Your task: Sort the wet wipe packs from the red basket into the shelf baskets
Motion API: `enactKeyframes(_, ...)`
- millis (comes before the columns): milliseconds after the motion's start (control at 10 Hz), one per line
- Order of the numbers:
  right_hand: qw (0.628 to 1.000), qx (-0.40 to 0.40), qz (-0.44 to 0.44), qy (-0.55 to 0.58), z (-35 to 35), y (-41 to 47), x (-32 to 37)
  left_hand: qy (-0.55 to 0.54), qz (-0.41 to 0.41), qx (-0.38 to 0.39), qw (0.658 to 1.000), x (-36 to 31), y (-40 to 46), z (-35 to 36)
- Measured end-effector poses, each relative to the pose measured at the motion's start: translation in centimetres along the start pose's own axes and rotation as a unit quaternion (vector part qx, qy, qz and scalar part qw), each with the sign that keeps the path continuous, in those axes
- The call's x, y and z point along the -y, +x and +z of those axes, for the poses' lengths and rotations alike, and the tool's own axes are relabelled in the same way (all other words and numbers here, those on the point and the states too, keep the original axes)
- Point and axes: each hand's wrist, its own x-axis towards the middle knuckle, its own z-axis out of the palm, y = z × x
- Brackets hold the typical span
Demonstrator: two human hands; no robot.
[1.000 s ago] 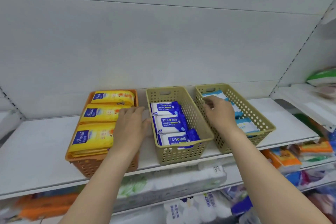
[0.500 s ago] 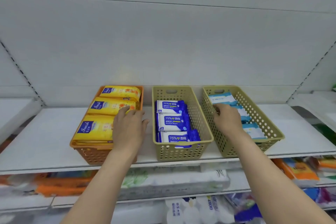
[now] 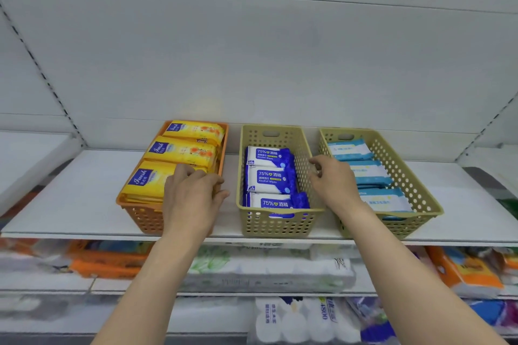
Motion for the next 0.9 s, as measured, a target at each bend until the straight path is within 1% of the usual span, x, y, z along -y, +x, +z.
enactKeyframes(100,1.000,-0.020,0.006,-0.001,0.2,0.0,0.3,0.021,-0.007,0.015,1.000,-0.4,-0.4,-0.2)
enactKeyframes(200,1.000,-0.029,0.009,-0.004,0.5,0.0,0.4,0.003,-0.031,0.022,0.999,-0.6,-0.4,-0.2)
enactKeyframes(400,0.999,-0.030,0.014,-0.002,0.7,0.1,0.3,-0.012,-0.050,0.015,0.999,-0.7,-0.4,0.2)
enactKeyframes(500,0.999,-0.029,0.022,-0.001,0.6,0.1,0.4,-0.001,-0.055,0.021,0.998,-0.7,-0.3,0.3)
enactKeyframes(600,0.999,-0.020,0.029,0.009,0.6,0.1,0.3,0.005,-0.041,0.021,0.999,-0.8,-0.2,0.0)
enactKeyframes(700,0.999,-0.002,0.029,0.023,-0.5,-0.2,0.6,0.019,-0.040,0.037,0.998,-0.2,0.2,-1.2)
enactKeyframes(800,0.997,-0.019,0.031,0.065,-4.0,0.0,1.4,-0.093,-0.053,-0.023,0.994,0.1,1.2,-4.5)
enactKeyframes(900,0.974,-0.076,0.002,0.211,-10.1,-0.6,4.5,-0.296,-0.074,-0.073,0.950,0.0,2.2,-11.8)
